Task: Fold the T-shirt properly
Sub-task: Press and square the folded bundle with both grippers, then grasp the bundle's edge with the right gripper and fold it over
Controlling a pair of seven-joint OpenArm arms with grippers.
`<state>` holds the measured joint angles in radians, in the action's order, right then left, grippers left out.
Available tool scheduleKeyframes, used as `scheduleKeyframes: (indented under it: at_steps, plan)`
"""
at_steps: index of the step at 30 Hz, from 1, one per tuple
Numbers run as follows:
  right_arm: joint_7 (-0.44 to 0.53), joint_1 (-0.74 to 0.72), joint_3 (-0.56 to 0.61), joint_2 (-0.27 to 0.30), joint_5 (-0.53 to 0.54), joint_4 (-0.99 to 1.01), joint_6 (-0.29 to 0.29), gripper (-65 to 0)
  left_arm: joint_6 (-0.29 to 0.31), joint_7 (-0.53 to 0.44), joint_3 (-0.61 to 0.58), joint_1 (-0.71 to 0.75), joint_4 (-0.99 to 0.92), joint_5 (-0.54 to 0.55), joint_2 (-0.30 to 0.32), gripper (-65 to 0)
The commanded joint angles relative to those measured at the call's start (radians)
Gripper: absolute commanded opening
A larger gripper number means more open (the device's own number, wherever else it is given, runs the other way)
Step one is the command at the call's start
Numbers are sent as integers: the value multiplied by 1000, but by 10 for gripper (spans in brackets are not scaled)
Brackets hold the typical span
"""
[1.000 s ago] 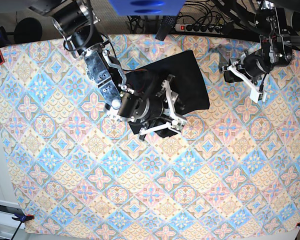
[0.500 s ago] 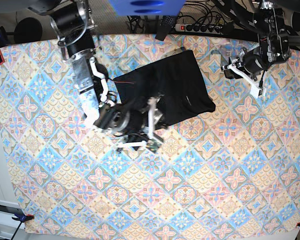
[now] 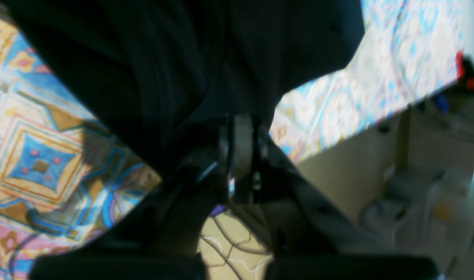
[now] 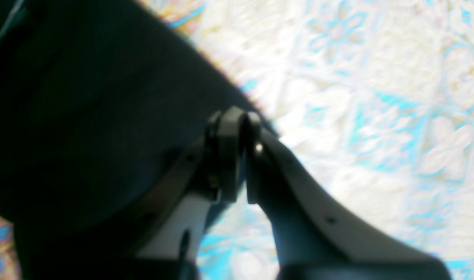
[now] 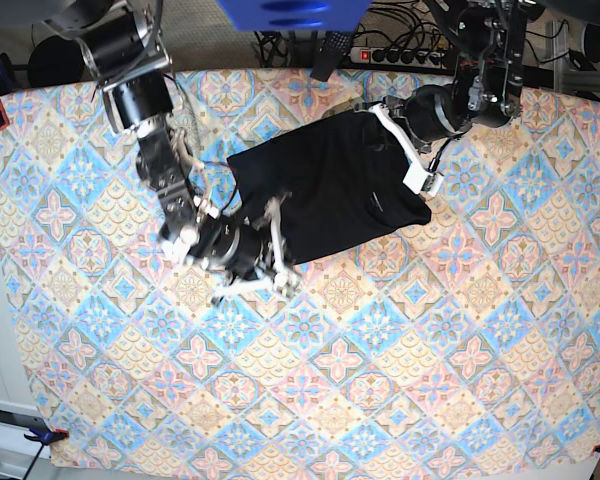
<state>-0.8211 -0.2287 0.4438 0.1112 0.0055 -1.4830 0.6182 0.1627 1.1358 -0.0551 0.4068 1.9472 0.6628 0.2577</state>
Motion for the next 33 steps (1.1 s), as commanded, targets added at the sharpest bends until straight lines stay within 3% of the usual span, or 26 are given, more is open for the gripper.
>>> scheduleKeyframes:
  at_steps: [1,6,12,17,23,28,33]
  plan:
    - [29,-67,-7,-3,6,14,-11,-627,4,-6,-16,-3,2,-10,-7,-650]
    - [95,-169,3,-29,6,180,-11,-626,4,-61,-107,-16,-7,-173,-59,-650]
    - [188,-257,140,-48,6,413,-11,-626,2,-83,-159,-22,-79,-331,-103,-649]
    - [251,-271,226,-109,4,557,-11,-625,2,-87,-151,-15,-150,-378,-67,-649]
    - [265,-266,319,-109,4,652,-11,-625,2,-90,-150,-21,-193,-383,1,-649]
    - [257,-263,375,-34,4,609,-11,-626,1,-98,-150,-64,-199,-384,42,-649]
    - [161,-180,372,54,4,459,-11,-626,1,-98,-150,-144,-253,-384,65,-649]
